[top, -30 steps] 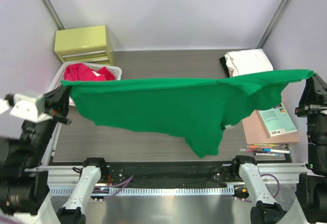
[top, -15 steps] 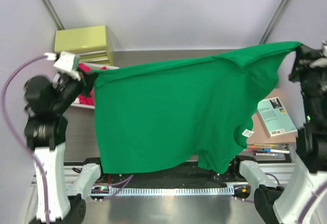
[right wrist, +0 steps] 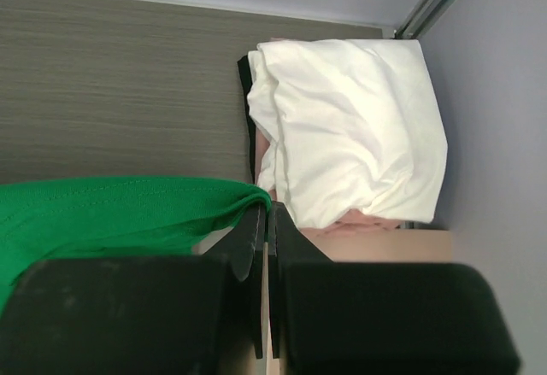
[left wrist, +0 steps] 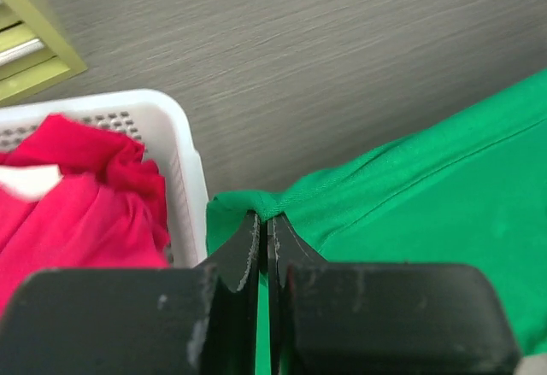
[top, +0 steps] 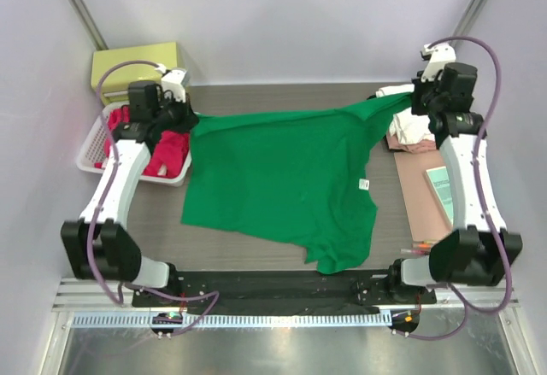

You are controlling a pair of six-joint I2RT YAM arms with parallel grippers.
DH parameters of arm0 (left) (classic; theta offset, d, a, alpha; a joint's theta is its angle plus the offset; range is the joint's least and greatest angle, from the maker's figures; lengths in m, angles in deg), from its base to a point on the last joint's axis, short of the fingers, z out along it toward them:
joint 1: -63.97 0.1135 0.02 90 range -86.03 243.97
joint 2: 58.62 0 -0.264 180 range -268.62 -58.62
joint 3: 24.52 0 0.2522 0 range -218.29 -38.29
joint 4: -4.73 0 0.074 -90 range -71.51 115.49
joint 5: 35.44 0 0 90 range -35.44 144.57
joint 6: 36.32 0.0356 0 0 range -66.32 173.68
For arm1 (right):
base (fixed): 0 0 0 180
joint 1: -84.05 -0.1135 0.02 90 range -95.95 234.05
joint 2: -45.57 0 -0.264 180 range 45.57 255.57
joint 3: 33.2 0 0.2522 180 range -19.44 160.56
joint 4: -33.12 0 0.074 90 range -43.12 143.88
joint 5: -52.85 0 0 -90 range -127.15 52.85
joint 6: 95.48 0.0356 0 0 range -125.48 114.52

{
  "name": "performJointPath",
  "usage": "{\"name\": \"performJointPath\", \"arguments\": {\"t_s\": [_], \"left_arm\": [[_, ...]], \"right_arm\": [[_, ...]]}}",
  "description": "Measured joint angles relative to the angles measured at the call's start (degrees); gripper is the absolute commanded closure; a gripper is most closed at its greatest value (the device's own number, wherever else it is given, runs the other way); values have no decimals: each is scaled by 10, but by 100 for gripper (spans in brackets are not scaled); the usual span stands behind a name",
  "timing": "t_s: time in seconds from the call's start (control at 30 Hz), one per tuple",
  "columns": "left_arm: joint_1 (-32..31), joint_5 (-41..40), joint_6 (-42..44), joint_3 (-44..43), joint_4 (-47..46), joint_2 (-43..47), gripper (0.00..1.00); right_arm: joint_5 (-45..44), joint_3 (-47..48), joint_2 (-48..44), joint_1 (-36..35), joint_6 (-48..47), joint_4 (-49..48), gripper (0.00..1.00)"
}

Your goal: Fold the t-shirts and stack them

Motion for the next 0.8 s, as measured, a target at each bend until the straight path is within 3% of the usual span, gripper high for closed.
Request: {"name": "performJointPath", "arguments": {"t_s": [0.1, 0.13, 0.17, 0.2, 0.27, 0.3, 0.37, 0.53, 0.67, 0.8], "left_arm": [[-17, -21, 2, -19, -39, -90, 100], [-21, -26, 2, -38, -47, -127, 82], [-24, -32, 2, -71, -48, -174, 63], [-25, -37, 6, -98, -47, -207, 38], [-28, -55, 14, -177, -40, -278, 25], [-28, -65, 15, -201, -45, -301, 21], [-28, -88, 19, -209, -50, -310, 19], [-31, -126, 28, -205, -58, -291, 18], [-34, -140, 30, -138, -76, -219, 18], [-43, -137, 23, -48, -71, -93, 17]], "right_arm": [[-7, 3, 79, -1, 0, -66, 99], [-14, 14, 111, -2, 0, -83, 99], [-22, 38, 160, -5, 0, -101, 69], [-28, 54, 191, -8, -1, -114, 52], [-48, 79, 248, -16, -13, -136, 25], [-58, 83, 263, -19, -12, -143, 21], [-82, 81, 276, -26, -23, -149, 11], [-125, 44, 227, -42, -25, -191, 8], [-157, -28, 113, -66, -23, -207, 8], [-124, -86, -35, -98, -8, -165, 8]]}}
